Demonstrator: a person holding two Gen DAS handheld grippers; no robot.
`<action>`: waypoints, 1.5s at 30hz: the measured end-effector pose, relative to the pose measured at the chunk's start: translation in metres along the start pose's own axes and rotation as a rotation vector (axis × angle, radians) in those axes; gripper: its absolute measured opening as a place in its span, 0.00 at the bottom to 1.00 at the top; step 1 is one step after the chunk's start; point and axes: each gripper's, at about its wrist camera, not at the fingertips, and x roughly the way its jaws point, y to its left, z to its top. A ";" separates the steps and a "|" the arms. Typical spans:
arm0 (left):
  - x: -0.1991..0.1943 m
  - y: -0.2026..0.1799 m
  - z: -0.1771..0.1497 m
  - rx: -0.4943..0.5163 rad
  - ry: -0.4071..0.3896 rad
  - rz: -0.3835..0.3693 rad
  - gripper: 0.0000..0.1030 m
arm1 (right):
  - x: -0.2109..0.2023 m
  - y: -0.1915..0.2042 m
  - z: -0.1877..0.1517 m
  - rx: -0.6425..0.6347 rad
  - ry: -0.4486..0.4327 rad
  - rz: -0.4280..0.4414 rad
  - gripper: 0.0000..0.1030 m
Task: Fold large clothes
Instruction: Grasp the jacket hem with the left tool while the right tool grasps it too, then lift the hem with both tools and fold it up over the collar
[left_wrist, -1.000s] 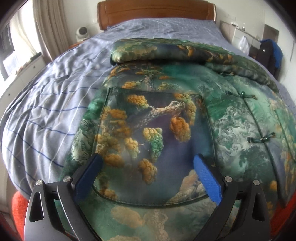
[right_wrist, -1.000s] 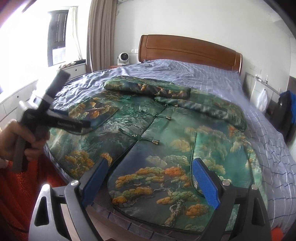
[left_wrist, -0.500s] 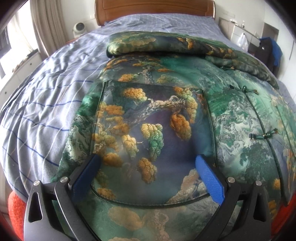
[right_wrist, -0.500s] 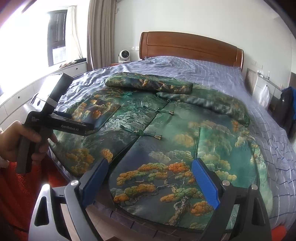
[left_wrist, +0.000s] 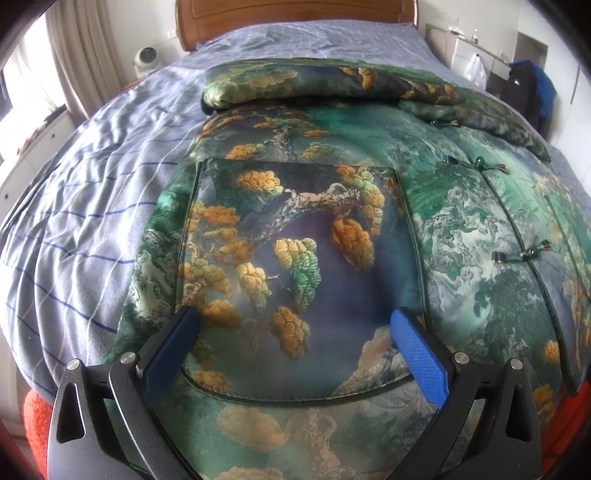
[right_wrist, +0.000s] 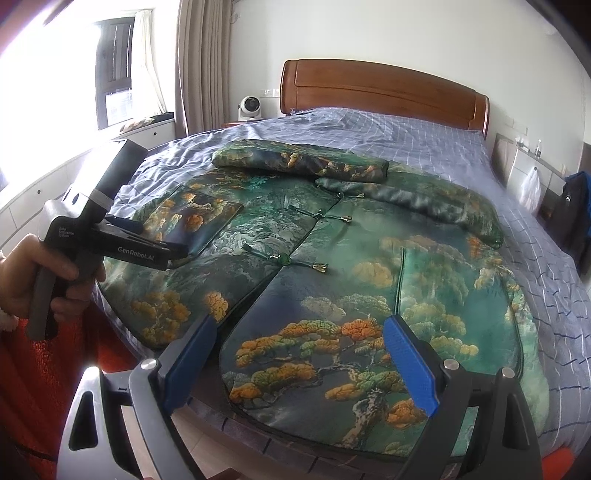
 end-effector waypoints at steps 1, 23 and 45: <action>-0.001 0.000 0.000 -0.001 0.001 -0.002 1.00 | 0.000 0.000 0.000 -0.001 0.001 0.000 0.88; -0.027 0.125 0.008 -0.241 0.066 -0.160 0.99 | -0.044 -0.200 -0.008 0.328 0.142 -0.271 0.90; -0.058 0.095 -0.026 -0.139 0.219 -0.367 0.10 | -0.027 -0.225 -0.022 0.443 0.475 0.105 0.09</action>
